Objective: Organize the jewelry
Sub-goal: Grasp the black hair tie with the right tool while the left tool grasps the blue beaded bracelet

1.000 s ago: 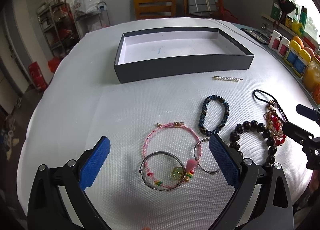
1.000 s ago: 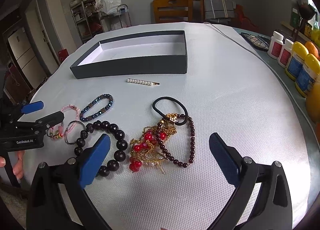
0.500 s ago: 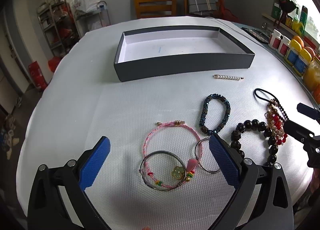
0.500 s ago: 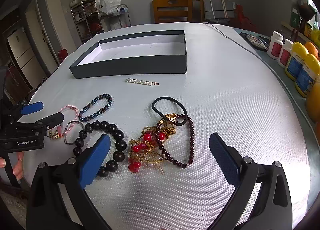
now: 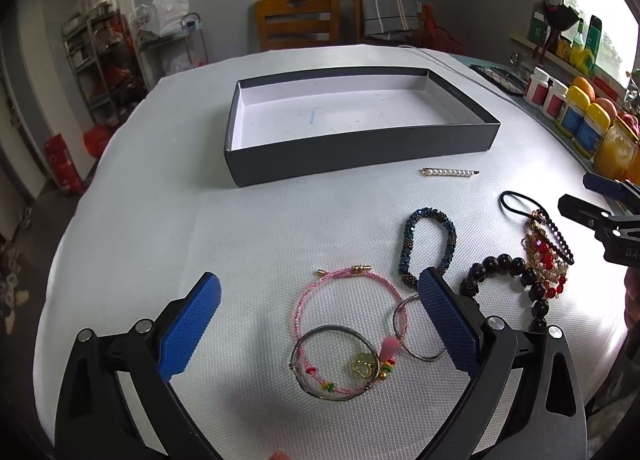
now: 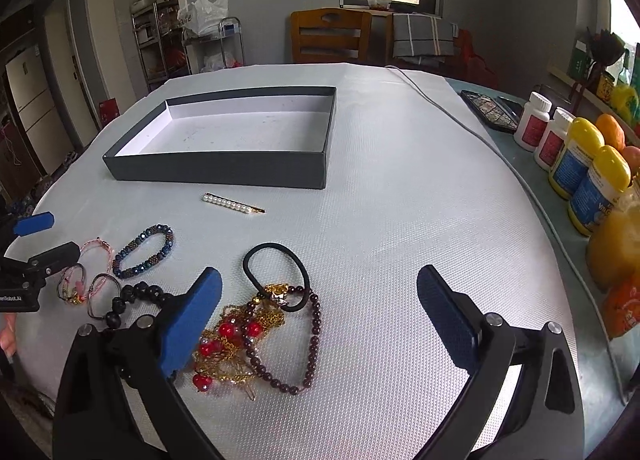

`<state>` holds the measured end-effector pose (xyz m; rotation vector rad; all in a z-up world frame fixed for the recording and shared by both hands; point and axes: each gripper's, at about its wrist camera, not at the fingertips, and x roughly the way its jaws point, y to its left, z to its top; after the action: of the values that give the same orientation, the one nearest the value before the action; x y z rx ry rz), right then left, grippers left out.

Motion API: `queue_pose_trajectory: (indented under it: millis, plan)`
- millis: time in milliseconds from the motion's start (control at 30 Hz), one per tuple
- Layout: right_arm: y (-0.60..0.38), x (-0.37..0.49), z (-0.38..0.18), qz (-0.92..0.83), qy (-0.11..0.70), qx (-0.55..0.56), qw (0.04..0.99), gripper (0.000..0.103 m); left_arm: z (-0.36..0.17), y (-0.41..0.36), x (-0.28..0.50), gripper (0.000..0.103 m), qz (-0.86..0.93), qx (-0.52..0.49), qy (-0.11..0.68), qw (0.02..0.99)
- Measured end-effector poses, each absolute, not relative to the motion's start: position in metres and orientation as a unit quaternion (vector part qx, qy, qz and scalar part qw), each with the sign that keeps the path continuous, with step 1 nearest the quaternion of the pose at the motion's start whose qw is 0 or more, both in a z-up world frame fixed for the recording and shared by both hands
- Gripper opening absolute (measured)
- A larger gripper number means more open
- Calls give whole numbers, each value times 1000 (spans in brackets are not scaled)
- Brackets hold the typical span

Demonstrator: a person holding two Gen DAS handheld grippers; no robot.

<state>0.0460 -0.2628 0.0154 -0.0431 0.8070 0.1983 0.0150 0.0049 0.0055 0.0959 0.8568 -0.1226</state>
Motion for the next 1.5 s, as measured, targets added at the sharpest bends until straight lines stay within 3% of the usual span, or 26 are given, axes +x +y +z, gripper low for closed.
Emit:
queue_pose_trajectory:
  millis: [167,367,700,800,900,1033,1100,1167,1500]
  plan:
    - [-264,63,9,105,413,-25,904,47,6,7,20,100,-75,44,416,905]
    - [-256,80,0,137,445,-33,884,26,12,1,29,100,-81,62,401,910]
    - [-243,92,-13,160,469,-48,867,16,13,-15,39,100,-122,55,410,902]
    - [-242,94,-13,158,470,-48,867,4,12,-28,42,98,-151,56,412,897]
    - [-244,96,-12,165,471,-34,866,3,8,-41,47,96,-163,72,416,892]
    - [-249,91,3,177,445,-15,878,3,6,-50,52,83,-182,73,425,884]
    - [-253,87,13,183,431,-1,884,3,5,-52,53,82,-179,78,426,883]
    - [-256,84,22,186,420,7,888,3,2,-52,55,64,-178,79,435,879]
    - [-263,72,41,198,397,19,896,3,-15,-59,62,30,-181,95,460,864]
